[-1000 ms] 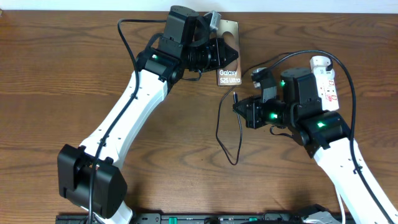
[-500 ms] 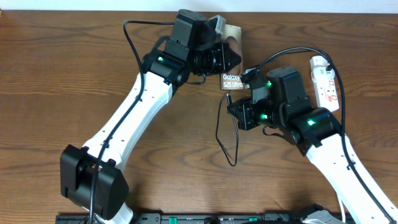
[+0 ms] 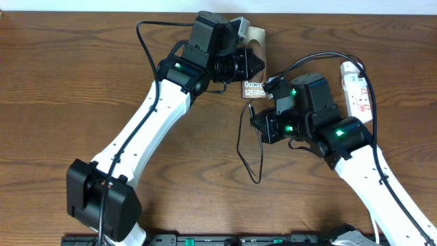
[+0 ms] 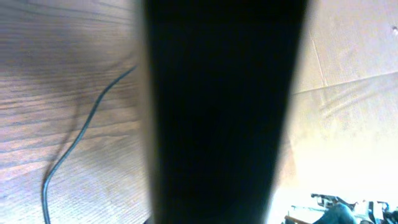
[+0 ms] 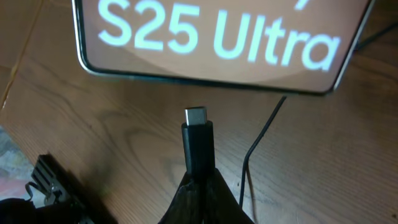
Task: Plug charger to phone and switch on socket
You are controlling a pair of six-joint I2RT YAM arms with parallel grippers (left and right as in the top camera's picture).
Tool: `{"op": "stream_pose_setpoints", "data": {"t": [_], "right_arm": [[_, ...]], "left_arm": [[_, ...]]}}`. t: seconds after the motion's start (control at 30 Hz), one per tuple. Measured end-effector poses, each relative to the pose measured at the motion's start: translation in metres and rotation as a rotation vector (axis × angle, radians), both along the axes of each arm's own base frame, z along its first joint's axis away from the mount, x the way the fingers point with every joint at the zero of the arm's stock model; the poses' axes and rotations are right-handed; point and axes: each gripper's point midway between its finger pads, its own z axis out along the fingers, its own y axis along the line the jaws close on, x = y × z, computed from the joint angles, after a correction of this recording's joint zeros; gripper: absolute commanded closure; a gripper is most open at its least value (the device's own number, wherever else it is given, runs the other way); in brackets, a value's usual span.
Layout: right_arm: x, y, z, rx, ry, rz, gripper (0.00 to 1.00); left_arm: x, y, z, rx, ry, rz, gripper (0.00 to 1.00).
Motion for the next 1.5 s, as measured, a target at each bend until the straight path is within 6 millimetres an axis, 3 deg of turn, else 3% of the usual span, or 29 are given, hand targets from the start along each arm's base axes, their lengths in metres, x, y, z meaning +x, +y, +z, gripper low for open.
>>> {"op": "stream_pose_setpoints", "data": {"t": [0.37, 1.5], "right_arm": [[0.001, 0.0, 0.001, -0.001, -0.012, 0.007, 0.99], [0.01, -0.002, 0.004, -0.017, -0.056, -0.012, 0.99]], "left_arm": [[0.002, 0.008, -0.01, 0.05, 0.017, 0.039, 0.93], [-0.002, 0.006, -0.007, 0.022, 0.033, 0.006, 0.93]]}}
